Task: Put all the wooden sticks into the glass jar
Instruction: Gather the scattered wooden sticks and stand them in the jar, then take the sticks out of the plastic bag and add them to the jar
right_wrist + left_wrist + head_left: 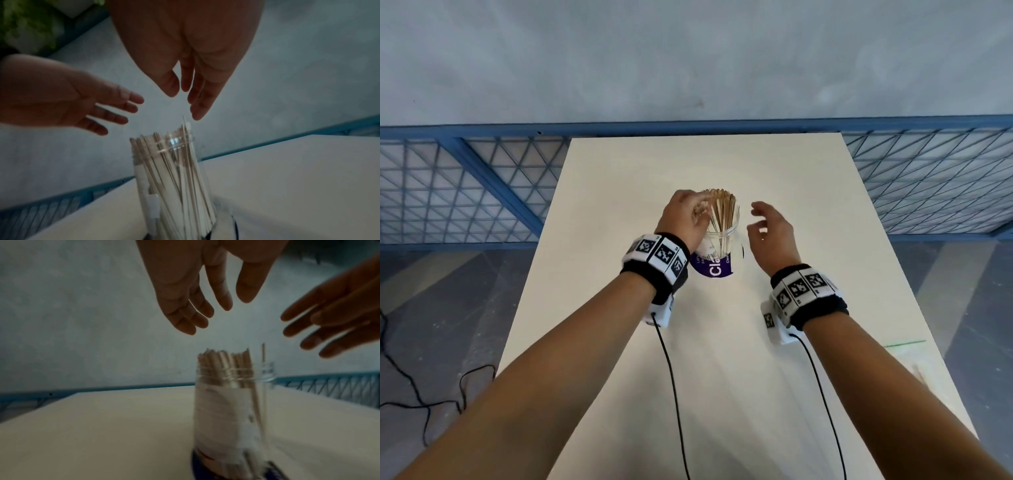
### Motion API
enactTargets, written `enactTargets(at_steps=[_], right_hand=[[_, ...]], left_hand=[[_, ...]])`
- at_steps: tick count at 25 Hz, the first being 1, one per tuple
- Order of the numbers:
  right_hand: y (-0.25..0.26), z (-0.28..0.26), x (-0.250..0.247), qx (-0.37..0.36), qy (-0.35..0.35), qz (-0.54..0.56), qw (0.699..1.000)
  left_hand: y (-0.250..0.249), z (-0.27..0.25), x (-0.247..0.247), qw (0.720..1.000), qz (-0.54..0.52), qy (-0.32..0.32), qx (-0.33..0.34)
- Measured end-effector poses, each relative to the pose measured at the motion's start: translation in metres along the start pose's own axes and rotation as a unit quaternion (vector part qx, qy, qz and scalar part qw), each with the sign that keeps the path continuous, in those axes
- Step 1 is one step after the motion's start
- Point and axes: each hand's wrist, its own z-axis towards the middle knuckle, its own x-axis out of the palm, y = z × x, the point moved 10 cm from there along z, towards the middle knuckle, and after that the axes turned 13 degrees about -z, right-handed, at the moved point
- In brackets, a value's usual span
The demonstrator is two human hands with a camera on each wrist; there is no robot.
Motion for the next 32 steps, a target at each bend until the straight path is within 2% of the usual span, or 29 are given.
enactTargets(at_steps=[2, 5, 10, 16, 20, 24, 28, 30, 32], right_hand=[[-0.01, -0.026, -0.011, 0.025, -0.011, 0.031, 0.999], [-0.025, -0.062, -0.017, 0.039, 0.034, 0.054, 0.997], [-0.063, -0.111, -0.035, 0.069, 0.07, 0.01, 0.995], [-0.153, -0.166, -0.078, 0.118, 0.092, -0.052, 0.987], [-0.225, -0.21, -0.114, 0.166, 0.077, -0.092, 0.979], [-0.286, -0.246, -0.125, 0.227, 0.117, -0.219, 0.942], [-0.318, -0.274, -0.123, 0.282, 0.14, -0.249, 0.916], [-0.322, -0.28, -0.121, 0.29, 0.139, -0.235, 0.917], [-0.324, -0.283, -0.116, 0.304, 0.142, -0.167, 0.927]], left_hand=[[-0.004, -0.026, 0.008, 0.997, -0.06, 0.01, -0.041], [-0.006, -0.065, 0.034, 0.989, -0.108, 0.055, -0.091], [-0.015, -0.122, 0.084, 0.978, -0.1, 0.128, -0.129], [-0.036, -0.175, 0.184, 0.961, -0.055, 0.203, -0.182], [-0.033, -0.224, 0.264, 0.931, 0.004, 0.268, -0.248], [-0.007, -0.258, 0.313, 0.906, 0.015, 0.278, -0.32], [0.051, -0.257, 0.364, 0.897, -0.009, 0.251, -0.364], [0.032, -0.266, 0.366, 0.891, -0.061, 0.248, -0.376], [-0.001, -0.28, 0.355, 0.879, -0.148, 0.219, -0.398]])
